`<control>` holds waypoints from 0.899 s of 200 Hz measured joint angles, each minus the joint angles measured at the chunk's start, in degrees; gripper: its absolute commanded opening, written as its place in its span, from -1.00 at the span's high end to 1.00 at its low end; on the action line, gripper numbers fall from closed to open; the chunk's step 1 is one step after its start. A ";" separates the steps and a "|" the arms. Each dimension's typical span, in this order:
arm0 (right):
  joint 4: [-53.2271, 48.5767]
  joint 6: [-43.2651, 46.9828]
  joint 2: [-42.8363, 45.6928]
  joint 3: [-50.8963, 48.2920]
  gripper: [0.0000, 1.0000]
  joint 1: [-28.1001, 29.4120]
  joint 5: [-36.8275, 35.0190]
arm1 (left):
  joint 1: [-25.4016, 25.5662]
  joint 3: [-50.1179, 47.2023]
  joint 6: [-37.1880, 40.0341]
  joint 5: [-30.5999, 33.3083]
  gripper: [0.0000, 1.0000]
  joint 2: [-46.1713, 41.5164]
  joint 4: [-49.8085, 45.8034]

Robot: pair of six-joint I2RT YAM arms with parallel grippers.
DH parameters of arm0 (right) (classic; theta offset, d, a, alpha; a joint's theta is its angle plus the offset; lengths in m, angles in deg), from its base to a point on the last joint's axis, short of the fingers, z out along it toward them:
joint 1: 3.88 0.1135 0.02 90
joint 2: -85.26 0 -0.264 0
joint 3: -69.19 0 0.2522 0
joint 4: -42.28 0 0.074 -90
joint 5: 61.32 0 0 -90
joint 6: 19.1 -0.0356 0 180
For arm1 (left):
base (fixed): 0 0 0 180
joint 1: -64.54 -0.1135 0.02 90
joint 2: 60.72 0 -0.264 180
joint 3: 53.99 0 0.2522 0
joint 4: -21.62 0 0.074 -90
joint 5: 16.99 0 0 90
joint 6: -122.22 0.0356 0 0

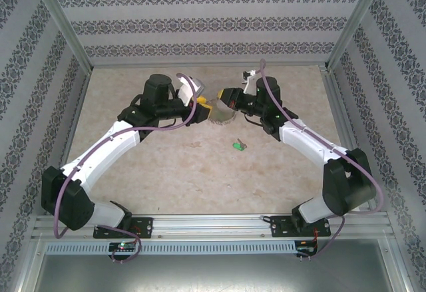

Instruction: Put the keys on the keyring

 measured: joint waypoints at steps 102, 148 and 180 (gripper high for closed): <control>-6.88 0.04 0.00 3.21 1.00 3.78 -3.48 | 2.82 0.00 6.29 5.70 0.32 3.76 0.24; -7.80 0.07 0.02 4.37 1.00 4.92 -3.50 | 5.01 -1.27 7.91 9.97 0.39 5.03 2.71; -8.66 0.07 0.04 4.37 1.00 5.27 -3.89 | 5.11 -4.09 7.89 12.59 0.48 4.92 7.39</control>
